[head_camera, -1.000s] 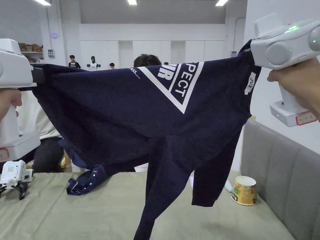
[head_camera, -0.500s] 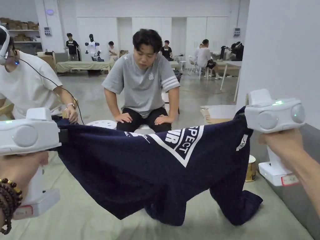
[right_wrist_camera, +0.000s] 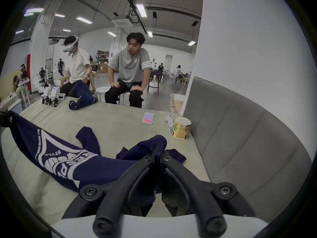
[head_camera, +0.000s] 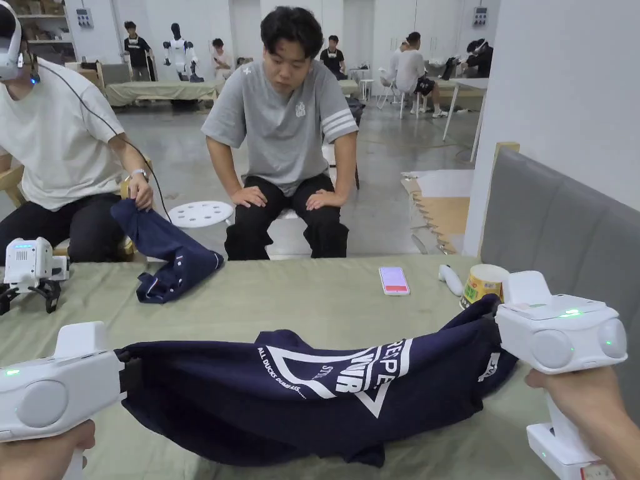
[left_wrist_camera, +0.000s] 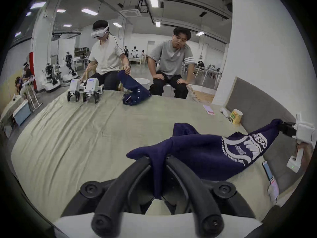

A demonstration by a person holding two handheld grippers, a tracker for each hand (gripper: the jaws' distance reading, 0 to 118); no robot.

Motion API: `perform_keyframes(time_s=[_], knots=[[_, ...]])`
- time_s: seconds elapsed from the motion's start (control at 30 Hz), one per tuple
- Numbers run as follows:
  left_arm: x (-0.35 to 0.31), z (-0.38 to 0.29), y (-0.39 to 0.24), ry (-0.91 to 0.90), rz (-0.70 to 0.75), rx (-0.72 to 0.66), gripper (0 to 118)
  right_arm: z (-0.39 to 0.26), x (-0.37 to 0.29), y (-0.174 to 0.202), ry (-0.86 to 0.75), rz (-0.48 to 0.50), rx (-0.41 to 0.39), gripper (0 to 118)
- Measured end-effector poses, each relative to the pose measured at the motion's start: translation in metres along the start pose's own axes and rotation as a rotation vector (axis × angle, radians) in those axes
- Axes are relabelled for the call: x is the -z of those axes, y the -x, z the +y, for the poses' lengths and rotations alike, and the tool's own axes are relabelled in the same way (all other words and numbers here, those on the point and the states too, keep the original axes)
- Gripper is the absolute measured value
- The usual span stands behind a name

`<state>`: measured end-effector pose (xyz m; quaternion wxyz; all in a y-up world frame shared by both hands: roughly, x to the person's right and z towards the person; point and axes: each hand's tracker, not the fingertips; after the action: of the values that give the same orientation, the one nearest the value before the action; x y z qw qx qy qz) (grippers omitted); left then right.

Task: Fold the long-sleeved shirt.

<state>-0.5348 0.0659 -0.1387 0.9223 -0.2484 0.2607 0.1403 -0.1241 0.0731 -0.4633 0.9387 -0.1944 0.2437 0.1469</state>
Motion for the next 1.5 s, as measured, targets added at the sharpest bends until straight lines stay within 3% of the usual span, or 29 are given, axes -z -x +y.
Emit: perform_keyframes(time_s=[0.17,0.3,0.47,0.63,0.67,0.7,0.73,0.77,0.8,0.83,0.87,0.93,1.03,1.07,1.1,1.13,1.17,1.33,1.37,1.43,1.5], knots=[[-0.051,-0.073,0.007,0.028,0.030,0.030,9,-0.067,-0.063,-0.003,0.045,0.049,0.003,4],[-0.074,-0.147,0.005,0.170,0.062,0.080,9,-0.134,-0.088,0.004,0.184,0.087,0.044,4],[-0.046,-0.212,0.006,0.429,0.064,0.122,9,-0.210,-0.055,0.020,0.458,0.107,0.021,4],[-0.026,-0.231,0.006,0.465,0.097,0.100,10,-0.247,-0.023,0.024,0.580,0.112,0.022,4],[-0.026,-0.230,0.009,0.448,0.099,0.079,17,-0.247,-0.023,0.023,0.575,0.113,0.028,4],[-0.025,-0.230,0.013,0.436,0.102,0.057,39,-0.241,-0.027,0.021,0.569,0.112,0.044,6],[-0.025,-0.226,0.016,0.442,0.098,0.051,69,-0.235,-0.031,0.020,0.567,0.105,0.051,17],[-0.025,-0.223,0.019,0.440,0.097,0.048,94,-0.228,-0.038,0.018,0.557,0.100,0.054,43],[-0.028,-0.217,0.021,0.428,0.086,0.045,110,-0.221,-0.044,0.016,0.528,0.093,0.045,88],[-0.042,-0.211,0.011,0.376,0.065,0.048,111,-0.212,-0.052,0.014,0.482,0.101,0.046,112],[-0.047,-0.204,0.011,0.340,0.053,0.052,110,-0.202,-0.063,0.011,0.426,0.105,0.045,118],[-0.058,-0.187,0.009,0.298,0.033,0.025,110,-0.175,-0.087,0.005,0.313,0.172,0.062,118],[-0.078,-0.162,0.003,0.251,-0.003,-0.002,106,-0.141,-0.113,0.002,0.243,0.171,0.042,116],[-0.086,-0.154,-0.001,0.230,-0.016,-0.010,92,-0.131,-0.123,0.001,0.220,0.175,0.039,102],[-0.098,-0.146,-0.010,0.184,-0.030,-0.011,40,-0.123,-0.133,0.000,0.178,0.184,0.055,52],[-0.105,-0.141,-0.015,0.151,-0.044,-0.001,5,-0.116,-0.139,0.000,0.154,0.182,0.067,4],[-0.107,-0.137,-0.020,0.135,-0.043,0.019,7,-0.112,-0.141,0.000,0.150,0.164,0.073,1],[-0.117,-0.128,-0.043,0.089,-0.027,0.124,4,-0.101,-0.134,-0.005,0.175,0.169,0.082,2],[-0.115,-0.124,-0.041,0.086,-0.040,0.121,4,-0.102,-0.126,-0.007,0.191,0.152,0.082,9],[-0.108,-0.122,-0.044,0.101,-0.062,0.123,4,-0.105,-0.105,-0.009,0.260,0.125,0.075,69],[-0.099,-0.119,-0.046,0.110,-0.061,0.136,4,-0.114,-0.077,-0.011,0.351,0.126,0.074,85]])
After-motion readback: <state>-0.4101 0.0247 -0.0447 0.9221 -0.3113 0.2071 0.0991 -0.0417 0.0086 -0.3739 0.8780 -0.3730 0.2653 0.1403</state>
